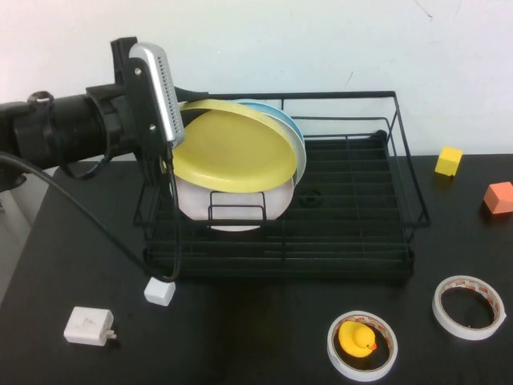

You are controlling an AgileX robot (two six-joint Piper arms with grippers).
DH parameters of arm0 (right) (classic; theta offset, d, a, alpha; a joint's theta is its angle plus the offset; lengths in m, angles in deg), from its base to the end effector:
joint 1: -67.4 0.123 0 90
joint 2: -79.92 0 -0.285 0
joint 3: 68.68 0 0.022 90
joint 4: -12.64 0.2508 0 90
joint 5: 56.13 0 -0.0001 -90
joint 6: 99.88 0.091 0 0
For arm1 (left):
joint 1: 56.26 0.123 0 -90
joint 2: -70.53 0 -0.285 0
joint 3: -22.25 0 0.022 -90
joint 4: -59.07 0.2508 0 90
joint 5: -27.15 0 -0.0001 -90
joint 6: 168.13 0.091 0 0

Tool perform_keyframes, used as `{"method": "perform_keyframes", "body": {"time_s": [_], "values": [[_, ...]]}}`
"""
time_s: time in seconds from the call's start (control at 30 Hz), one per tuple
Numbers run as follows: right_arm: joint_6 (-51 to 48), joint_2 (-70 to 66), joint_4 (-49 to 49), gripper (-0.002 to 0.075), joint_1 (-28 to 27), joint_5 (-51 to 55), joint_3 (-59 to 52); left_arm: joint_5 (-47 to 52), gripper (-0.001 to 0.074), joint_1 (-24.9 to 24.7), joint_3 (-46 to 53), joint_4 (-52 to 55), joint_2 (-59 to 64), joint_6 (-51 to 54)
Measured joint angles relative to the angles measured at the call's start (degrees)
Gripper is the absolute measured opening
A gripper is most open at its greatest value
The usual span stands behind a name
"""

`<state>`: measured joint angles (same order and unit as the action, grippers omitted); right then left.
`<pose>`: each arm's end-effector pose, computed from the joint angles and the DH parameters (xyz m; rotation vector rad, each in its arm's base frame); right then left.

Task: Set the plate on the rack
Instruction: Place the plate on the rack

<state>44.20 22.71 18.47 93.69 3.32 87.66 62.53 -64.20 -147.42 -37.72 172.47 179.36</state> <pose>0.1289 0.0726 0.3544 -1.2410 2.1043 0.0555 0.3596 -0.1031 0.3048 1.4288 1.1316 0.1803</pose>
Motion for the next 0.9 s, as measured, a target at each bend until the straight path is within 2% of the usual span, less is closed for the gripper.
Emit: {"method": "perform_keyframes", "body": {"time_s": [0.37, 0.57, 0.67, 0.83, 0.9], "values": [[1.20, 0.00, 0.00, 0.0001, 0.00, 1.02, -0.22, -1.27, 0.0038, -0.14, -1.40, -0.45, 6.67, -0.04], [1.47, 0.09, 0.00, 0.0001, 0.00, 1.66, -0.22, -1.63, 0.0054, -0.49, -1.75, -0.45, 7.66, -5.18], [1.47, 0.09, 0.71, 0.0001, 0.00, 1.66, -0.22, -1.63, 0.0158, -0.49, -1.75, -0.45, 7.66, -8.15], [1.47, 0.22, 2.27, 0.0001, 0.00, 1.89, -0.22, -1.63, 0.0454, -0.49, -1.75, -0.45, 7.66, -10.38], [1.47, 0.26, 2.44, 0.0000, 0.00, 2.03, -0.22, -1.23, 0.0503, -0.49, -1.75, -0.45, 7.66, -10.70]]}}
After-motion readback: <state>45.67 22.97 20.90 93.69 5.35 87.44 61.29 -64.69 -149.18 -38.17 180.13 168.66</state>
